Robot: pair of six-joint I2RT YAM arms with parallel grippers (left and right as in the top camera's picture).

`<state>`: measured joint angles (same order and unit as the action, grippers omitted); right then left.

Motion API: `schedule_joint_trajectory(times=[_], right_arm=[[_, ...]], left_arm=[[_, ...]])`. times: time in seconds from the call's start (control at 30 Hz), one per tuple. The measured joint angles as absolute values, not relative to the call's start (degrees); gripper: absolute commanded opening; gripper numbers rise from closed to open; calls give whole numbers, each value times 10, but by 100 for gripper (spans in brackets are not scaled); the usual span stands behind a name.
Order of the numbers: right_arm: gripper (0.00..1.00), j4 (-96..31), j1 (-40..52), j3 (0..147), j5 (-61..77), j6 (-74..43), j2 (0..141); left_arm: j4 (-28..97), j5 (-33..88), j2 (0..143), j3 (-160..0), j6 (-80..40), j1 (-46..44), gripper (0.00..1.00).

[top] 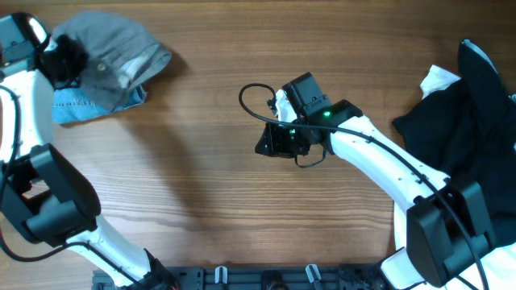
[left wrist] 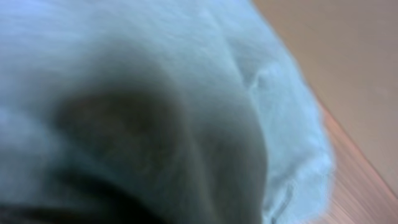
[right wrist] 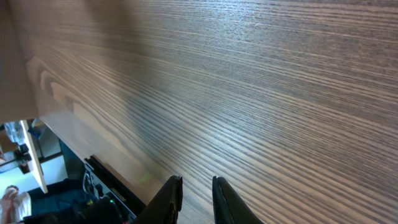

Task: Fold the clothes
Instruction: 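Release the shorts on the jeans and withdraw the left gripper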

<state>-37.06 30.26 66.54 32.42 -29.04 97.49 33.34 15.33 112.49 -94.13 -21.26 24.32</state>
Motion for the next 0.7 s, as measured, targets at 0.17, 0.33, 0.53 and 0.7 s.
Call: schedule_joint_trajectory(times=[0.17,0.33,0.53,0.7], right_arm=[[21,-371,303,665,324,-282,975],[21,-373,303,665,324,-282,975],[21,-373,303,665,323,-282,975],[28,-384,303,665,320,-274,975]], left_arm=[[347,100,1125,-941,-224,296,89],[450,88,1098,-941,-210,359,70],[440,190,936,-948,-165,387,4],[445,159,1017,-957,-79,231,4]])
